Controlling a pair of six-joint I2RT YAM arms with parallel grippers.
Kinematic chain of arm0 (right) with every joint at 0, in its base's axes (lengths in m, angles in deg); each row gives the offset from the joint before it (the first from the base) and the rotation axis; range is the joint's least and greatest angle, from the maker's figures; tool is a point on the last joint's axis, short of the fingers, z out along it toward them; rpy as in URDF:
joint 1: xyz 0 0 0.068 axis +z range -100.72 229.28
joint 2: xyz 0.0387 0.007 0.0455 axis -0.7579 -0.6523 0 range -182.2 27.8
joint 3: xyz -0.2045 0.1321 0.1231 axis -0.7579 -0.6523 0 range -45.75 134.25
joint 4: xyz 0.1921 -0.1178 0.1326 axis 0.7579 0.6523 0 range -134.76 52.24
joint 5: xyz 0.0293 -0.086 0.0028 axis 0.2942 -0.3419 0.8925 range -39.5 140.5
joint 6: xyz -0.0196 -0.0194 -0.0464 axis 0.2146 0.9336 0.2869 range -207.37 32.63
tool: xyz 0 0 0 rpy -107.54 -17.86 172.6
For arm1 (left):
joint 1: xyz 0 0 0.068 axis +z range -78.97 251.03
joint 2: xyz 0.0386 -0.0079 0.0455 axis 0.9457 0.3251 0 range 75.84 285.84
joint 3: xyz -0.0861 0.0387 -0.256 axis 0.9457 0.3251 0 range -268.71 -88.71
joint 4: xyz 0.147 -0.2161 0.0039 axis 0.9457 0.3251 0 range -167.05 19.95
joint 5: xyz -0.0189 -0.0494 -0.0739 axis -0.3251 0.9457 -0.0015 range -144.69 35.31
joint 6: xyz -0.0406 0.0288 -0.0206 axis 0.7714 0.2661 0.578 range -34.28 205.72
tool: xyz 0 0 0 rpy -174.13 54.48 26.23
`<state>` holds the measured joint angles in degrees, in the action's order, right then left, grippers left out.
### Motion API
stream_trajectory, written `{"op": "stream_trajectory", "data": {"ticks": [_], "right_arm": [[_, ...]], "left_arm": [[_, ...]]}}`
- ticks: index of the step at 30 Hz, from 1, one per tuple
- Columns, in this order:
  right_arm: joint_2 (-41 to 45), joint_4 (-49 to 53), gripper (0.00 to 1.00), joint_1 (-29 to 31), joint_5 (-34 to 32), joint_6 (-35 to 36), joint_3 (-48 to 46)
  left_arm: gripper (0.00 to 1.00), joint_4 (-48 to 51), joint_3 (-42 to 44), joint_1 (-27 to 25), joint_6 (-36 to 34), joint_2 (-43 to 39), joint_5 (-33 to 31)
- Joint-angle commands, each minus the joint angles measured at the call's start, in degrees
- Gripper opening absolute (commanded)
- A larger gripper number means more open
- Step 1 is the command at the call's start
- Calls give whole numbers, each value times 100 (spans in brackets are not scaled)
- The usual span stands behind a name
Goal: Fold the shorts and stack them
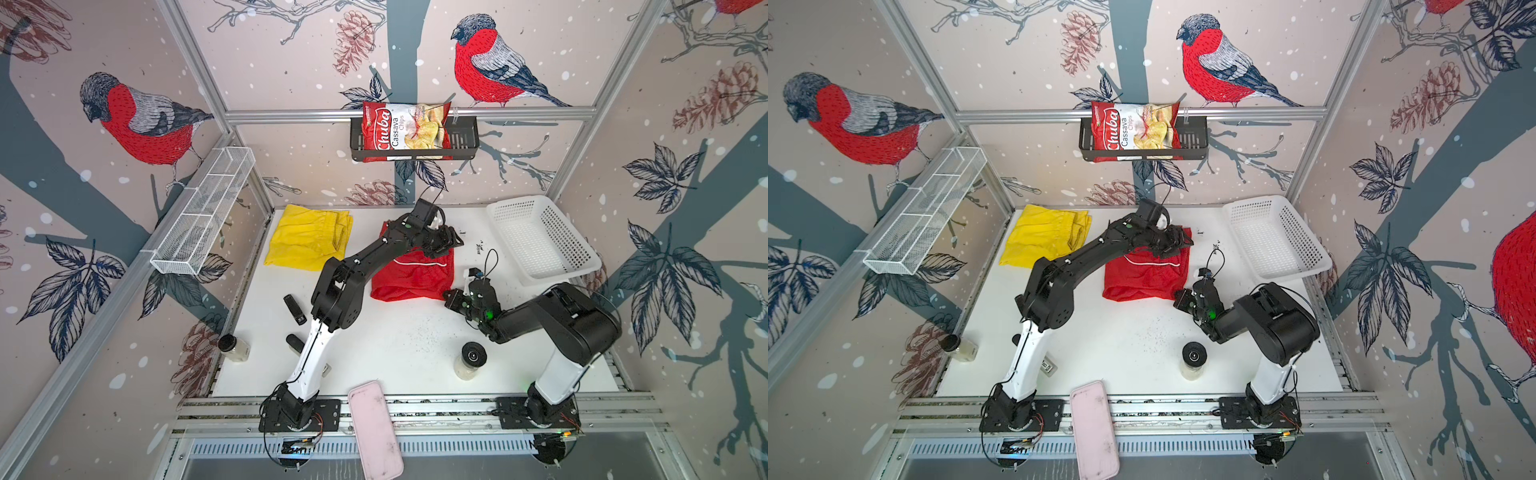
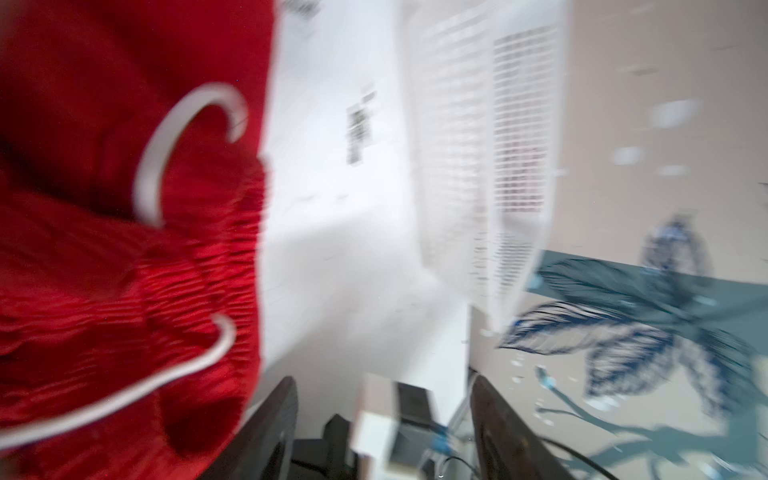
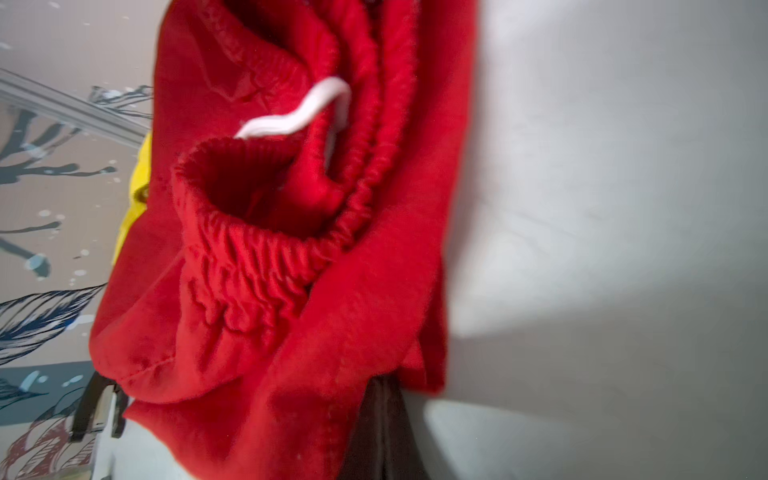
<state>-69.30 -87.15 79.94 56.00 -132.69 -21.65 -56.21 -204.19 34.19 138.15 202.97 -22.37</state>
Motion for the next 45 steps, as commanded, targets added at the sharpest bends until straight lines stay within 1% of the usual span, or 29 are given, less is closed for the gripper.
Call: {"op": "stream_trajectory", "data": {"ticks": [1, 3, 5, 7, 9, 11, 13, 17, 19, 21, 22, 25, 26, 28, 30, 32, 33, 34, 35, 37, 38, 39, 40, 45], "right_arm": [[617, 2070, 0, -65, -623, -30, -68], [1160, 2678, 1, -71, -910, -18, 2], [1673, 3246, 4, -77, -1155, 5, 188], [2112, 3766, 10, -84, -1307, 70, 515], [2271, 4194, 16, -78, -1370, 169, 993], [2189, 4544, 20, -69, -1361, 319, 1558], [1878, 4844, 24, -60, -1311, 522, 2224], [969, 5242, 29, -9, -1165, 875, 3478], [395, 5382, 29, 2, -1011, 1048, 4093], [-153, 5520, 34, 3, -932, 1180, 4628], [-454, 5624, 38, 5, -936, 1229, 4915], [-1181, 5815, 51, 2, -884, 1335, 5567], [-1348, 5819, 54, 5, -883, 1365, 5708], [-1721, 5873, 56, -24, -863, 1385, 6018], [-2017, 5941, 56, -74, -804, 1373, 6248], [-2198, 5873, 55, -142, -612, 1343, 6347], [-2267, 5812, 52, -162, -522, 1355, 6378], [-2327, 5795, 46, -175, -468, 1373, 6437], [-2371, 5805, 38, -197, -437, 1385, 6488], [-2412, 5838, 9, -234, -426, 1410, 6575], [-2403, 5847, 3, -257, -450, 1414, 6582], [-2358, 5848, 0, -282, -453, 1444, 6590], [-2312, 5851, 0, -322, -450, 1455, 6590], [-2004, 5908, 0, -563, -497, 1561, 6580]], "left_arm": [[66, -652, 387, 237, -268, -972, 343], [66, -376, 942, 500, -516, -1511, 117], [66, -85, 1681, 822, -810, -2097, -307], [65, 108, 2597, 1165, -1032, -2647, -727], [64, 48, 3406, 1467, -1173, -3026, -826], [65, -151, 4109, 1687, -1236, -3287, -801], [64, -364, 4626, 1797, -1330, -3420, -805], [64, -534, 5140, 1812, -1467, -3381, -943], [64, -613, 5313, 1810, -1499, -3299, -1007], [64, -669, 5451, 1812, -1558, -3233, -1154], [64, -637, 5493, 1809, -1552, -3194, -1296], [64, -655, 5639, 1810, -1492, -3086, -1540], [64, -668, 5683, 1804, -1477, -3050, -1577], [65, -774, 5798, 1810, -1442, -2985, -1624], [65, -825, 5800, 1805, -1419, -2911, -1685], [66, -903, 5942, 1811, -1393, -2821, -1694], [66, -936, 5960, 1812, -1377, -2767, -1723], [65, -958, 5980, 1812, -1350, -2698, -1774], [65, -995, 6005, 1812, -1332, -2651, -1789], [62, -1090, 6040, 1812, -1309, -2520, -1761], [61, -1123, 6044, 1812, -1302, -2482, -1759], [59, -1133, 6045, 1812, -1304, -2415, -1775], [57, -1139, 6048, 1805, -1311, -2361, -1781], [35, -985, 6081, 1811, -1331, -2150, -1960]]}}
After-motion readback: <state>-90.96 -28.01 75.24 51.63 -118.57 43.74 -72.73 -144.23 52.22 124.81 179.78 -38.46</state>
